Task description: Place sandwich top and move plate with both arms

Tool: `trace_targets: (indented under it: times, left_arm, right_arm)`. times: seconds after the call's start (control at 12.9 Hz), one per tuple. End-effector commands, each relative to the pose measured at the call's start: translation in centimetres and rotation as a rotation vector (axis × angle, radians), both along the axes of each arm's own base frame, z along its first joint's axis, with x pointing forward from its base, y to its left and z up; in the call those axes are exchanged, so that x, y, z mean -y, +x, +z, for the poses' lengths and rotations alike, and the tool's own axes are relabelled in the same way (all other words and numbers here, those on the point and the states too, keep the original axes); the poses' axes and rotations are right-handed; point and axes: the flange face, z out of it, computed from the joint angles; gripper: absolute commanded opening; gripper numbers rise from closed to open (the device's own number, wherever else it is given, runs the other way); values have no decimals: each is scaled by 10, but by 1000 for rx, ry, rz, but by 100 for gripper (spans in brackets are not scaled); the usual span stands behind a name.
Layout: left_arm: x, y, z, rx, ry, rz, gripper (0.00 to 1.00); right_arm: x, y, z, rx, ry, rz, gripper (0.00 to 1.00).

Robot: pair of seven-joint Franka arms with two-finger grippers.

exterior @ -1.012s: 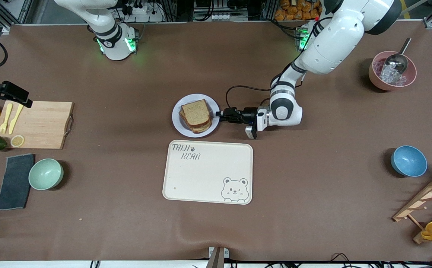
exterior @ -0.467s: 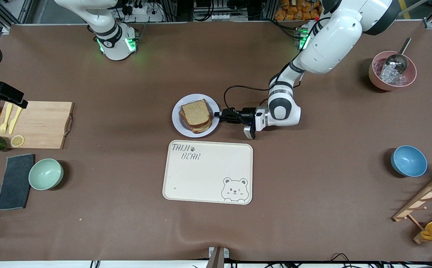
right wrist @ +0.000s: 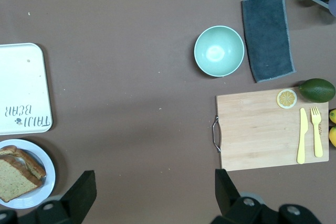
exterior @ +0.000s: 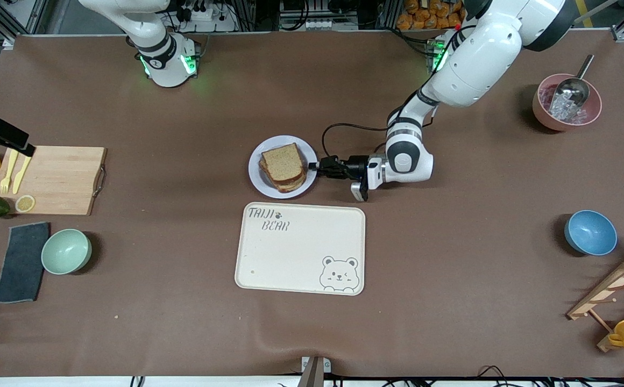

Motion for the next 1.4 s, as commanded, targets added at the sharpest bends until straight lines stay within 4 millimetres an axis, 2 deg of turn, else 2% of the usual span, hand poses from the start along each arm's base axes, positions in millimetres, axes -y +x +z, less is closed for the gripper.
trace_targets:
  times: [0.0,0.62,0.93,1.32]
  left_arm:
    - [15,-6,-42,14,31,14,27]
    - [13,-6,-45,19,47,17,16]
    - [13,-5,-45,35,43,25,0]
    - [4,2,-40,76,40,36,0]
  right_arm:
    - [2,3,1,4,-10,-17,100]
    - [-2,3,2,3,3,-10,100]
    - [0,5,-2,-3,5,-13,100]
    - [3,5,-2,-3,1,-21,100]
